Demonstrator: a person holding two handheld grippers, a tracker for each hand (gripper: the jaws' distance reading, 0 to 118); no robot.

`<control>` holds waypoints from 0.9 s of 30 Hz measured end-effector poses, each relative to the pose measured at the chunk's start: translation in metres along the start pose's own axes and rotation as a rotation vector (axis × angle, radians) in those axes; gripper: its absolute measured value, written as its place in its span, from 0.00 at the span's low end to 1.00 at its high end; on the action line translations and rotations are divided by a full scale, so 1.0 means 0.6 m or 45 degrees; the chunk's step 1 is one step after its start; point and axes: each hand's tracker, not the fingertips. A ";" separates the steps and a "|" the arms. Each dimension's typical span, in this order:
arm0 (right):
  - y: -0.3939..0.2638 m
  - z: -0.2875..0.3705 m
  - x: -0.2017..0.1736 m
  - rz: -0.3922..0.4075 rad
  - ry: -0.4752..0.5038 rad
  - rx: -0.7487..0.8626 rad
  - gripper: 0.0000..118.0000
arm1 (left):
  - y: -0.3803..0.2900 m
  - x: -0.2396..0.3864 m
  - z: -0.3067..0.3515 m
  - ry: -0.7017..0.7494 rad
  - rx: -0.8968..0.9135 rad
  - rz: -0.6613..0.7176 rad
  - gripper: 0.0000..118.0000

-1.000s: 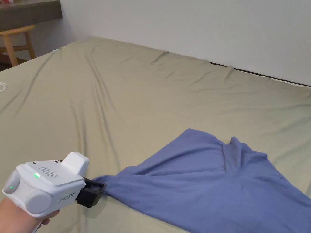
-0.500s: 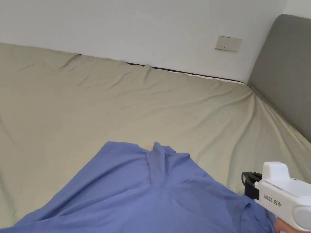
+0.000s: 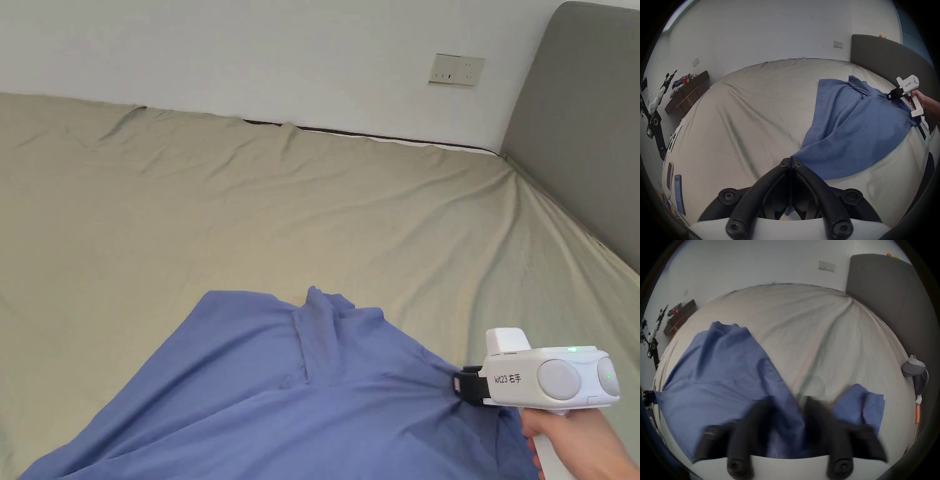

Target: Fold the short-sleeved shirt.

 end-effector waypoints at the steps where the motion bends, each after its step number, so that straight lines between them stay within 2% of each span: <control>1: 0.002 0.011 -0.007 0.035 -0.031 0.030 0.08 | 0.001 0.000 -0.002 0.005 -0.003 0.000 0.00; 3: 0.009 0.030 -0.016 0.074 -0.069 0.097 0.08 | -0.001 0.002 -0.006 0.014 -0.004 0.010 0.00; 8: 0.019 0.076 -0.022 0.039 -0.067 0.162 0.06 | -0.003 0.001 -0.006 0.022 -0.004 0.048 0.00; 10: 0.018 0.105 -0.030 0.063 -0.095 0.242 0.06 | -0.003 0.000 0.001 0.022 0.008 0.069 0.00; 12: 0.015 0.137 -0.038 0.067 -0.077 0.277 0.05 | -0.001 0.001 0.012 0.034 0.038 0.068 0.00; 13: 0.015 0.150 -0.041 0.070 -0.079 0.307 0.01 | 0.001 0.000 0.016 0.038 0.049 0.073 0.00; 16: 0.016 0.197 -0.044 0.063 -0.068 0.379 0.01 | 0.009 -0.006 0.033 0.025 0.081 0.111 0.00; 21: 0.035 0.274 -0.053 0.112 -0.084 0.483 0.00 | 0.045 -0.017 0.063 0.029 0.149 0.118 0.00; 27: 0.072 0.357 -0.054 0.114 -0.077 0.601 0.00 | 0.116 -0.014 0.125 0.032 0.278 0.117 0.00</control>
